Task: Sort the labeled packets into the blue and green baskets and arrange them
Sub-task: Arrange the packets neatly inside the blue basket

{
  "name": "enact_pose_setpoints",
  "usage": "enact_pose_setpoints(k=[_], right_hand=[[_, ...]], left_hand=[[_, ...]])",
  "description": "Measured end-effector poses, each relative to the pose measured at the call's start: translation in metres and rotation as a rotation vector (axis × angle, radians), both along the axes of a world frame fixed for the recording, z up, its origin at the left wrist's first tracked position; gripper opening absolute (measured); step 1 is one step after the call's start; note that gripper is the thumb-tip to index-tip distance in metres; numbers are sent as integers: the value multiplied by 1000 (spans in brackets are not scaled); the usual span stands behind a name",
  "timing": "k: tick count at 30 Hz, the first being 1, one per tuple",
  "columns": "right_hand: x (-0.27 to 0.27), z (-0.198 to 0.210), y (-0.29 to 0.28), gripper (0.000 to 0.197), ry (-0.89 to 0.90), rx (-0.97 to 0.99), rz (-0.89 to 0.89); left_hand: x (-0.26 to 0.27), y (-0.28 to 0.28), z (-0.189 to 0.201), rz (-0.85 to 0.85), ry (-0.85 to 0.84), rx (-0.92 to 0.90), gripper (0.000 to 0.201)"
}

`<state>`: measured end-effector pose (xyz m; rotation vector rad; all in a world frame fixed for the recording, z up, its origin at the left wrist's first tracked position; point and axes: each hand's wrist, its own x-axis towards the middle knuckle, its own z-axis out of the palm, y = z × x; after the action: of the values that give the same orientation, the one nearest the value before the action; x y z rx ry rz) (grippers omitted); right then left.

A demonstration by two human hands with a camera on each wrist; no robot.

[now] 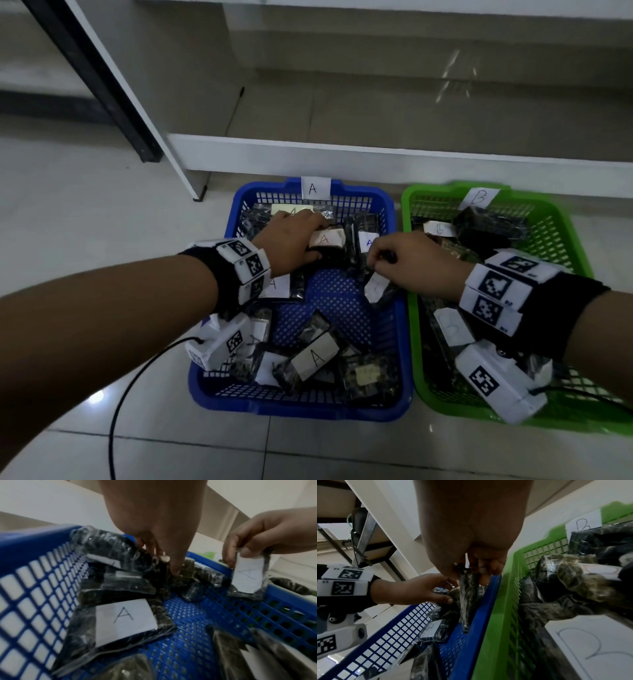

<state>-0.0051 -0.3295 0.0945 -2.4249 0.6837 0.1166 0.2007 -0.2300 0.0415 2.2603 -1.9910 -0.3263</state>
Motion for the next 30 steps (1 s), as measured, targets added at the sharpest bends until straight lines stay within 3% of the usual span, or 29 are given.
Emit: enact_pose_setpoints(k=[4, 7, 11, 13, 18, 21, 23, 26, 30], right_hand=[[0, 2, -2, 17, -38, 44, -29], [-1, 0, -10, 17, -123, 0, -113], [-5, -3, -18, 16, -256, -60, -247], [-6, -4, -20, 16, -267, -41, -274], [-10, -3, -7, 13, -157, 43, -125], [-12, 1, 2, 4, 12, 49, 99], [-13, -1, 6, 11, 118, 28, 200], [-11, -5, 11, 24, 139, 11, 201], [-1, -7, 22, 25, 67, -87, 144]], left_hand=[[1, 4, 6, -32, 156, -123, 44], [-7, 10, 20, -208, 207, -63, 41], [-22, 24, 15, -381, -93, 181, 50], [-27, 31, 5, -390, -262, 200, 52], [-32, 32, -2, -317, -303, 43, 46], [-30, 30, 0, -291, -201, -4, 46], [-26, 30, 6, -265, -62, -37, 44], [-13, 32, 25, -146, 102, -179, 46], [20, 33, 46, 104, 136, -354, 54]])
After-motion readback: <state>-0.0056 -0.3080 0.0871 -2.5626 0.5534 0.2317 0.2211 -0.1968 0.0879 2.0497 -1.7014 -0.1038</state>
